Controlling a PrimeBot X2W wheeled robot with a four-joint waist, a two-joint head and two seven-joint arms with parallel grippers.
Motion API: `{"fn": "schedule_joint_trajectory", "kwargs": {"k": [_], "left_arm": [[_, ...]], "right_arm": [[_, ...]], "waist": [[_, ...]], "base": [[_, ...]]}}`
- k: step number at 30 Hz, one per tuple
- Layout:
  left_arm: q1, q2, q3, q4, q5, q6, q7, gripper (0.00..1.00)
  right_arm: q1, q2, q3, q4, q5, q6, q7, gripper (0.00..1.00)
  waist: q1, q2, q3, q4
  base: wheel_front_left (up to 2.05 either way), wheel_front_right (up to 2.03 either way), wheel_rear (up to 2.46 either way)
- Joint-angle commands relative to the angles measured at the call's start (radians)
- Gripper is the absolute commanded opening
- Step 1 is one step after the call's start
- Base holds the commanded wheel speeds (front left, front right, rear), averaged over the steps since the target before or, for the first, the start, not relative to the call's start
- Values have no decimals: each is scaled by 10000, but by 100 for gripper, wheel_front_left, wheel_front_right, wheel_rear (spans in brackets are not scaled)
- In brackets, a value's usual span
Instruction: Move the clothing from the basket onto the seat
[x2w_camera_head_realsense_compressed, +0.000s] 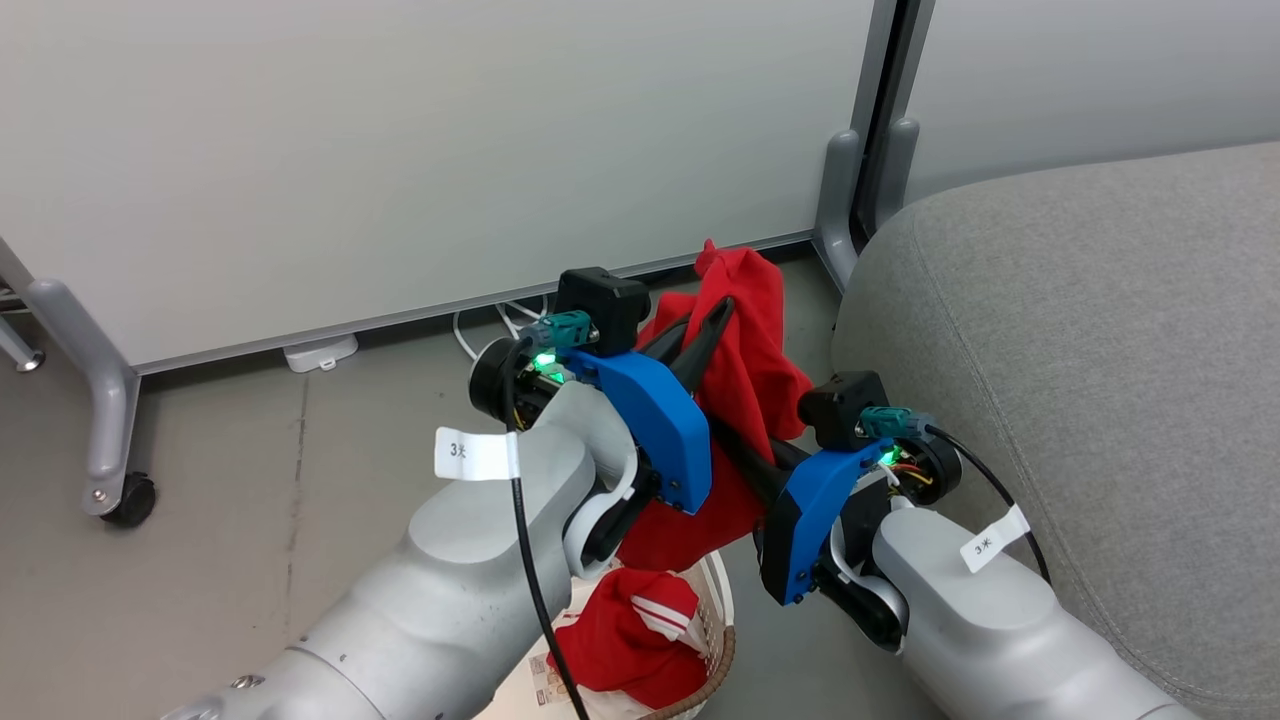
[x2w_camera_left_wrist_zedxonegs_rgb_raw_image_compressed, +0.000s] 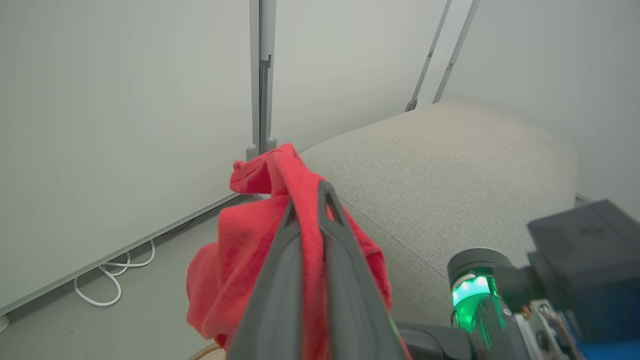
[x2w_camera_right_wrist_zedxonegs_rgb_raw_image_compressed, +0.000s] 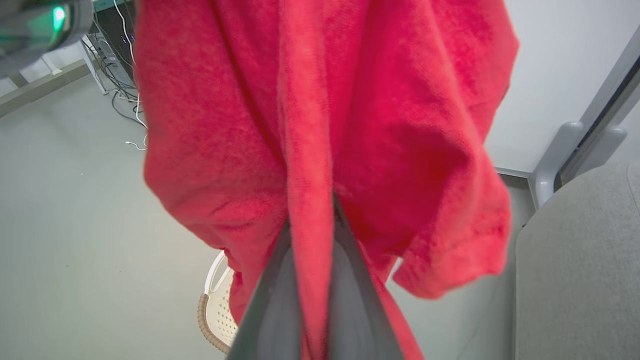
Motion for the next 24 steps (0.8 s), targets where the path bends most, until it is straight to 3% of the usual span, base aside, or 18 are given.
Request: {"fn": "schedule_joint_trajectory", "kwargs": {"k": [1, 4, 5, 7, 8, 17, 24], "left_arm": [[-154, 4, -55, 43, -50, 52, -84, 0], [-149, 4, -94, 118, -132, 87, -136, 0], [-127, 2, -121, 134, -139, 66, -118, 7], [-112, 1, -166, 159, -146, 31, -217, 85], [-97, 4, -177, 173, -121, 24, -310, 100], [780, 476, 243, 111, 459, -164, -1252, 100], [2370, 1183, 2202, -1639, 2150, -43, -1276, 100]], "right_arm": [[-182, -22, 79, 74, 88, 1, -76, 0], [-233, -15, 190, 167, 251, 1, -157, 0], [-245, -13, 231, 197, 296, 1, -183, 0], [-285, -14, 295, 239, 390, 1, -252, 0], [-314, -17, 323, 263, 420, 1, -275, 0], [-421, -82, 470, 402, 700, 1, -578, 0], [-423, -245, 543, 452, 848, 1, -714, 0]], "waist": [[0, -1, 14, 4], [0, -1, 42, 16], [0, -1, 53, 21], [0, -1, 70, 39], [0, -1, 82, 49], [0, -1, 174, 152], [0, -1, 266, 314]], "base": [[0, 0, 0], [0, 0, 0], [0, 0, 0], [0, 0, 0], [0, 0, 0], [0, 0, 0], [0, 0, 0]]}}
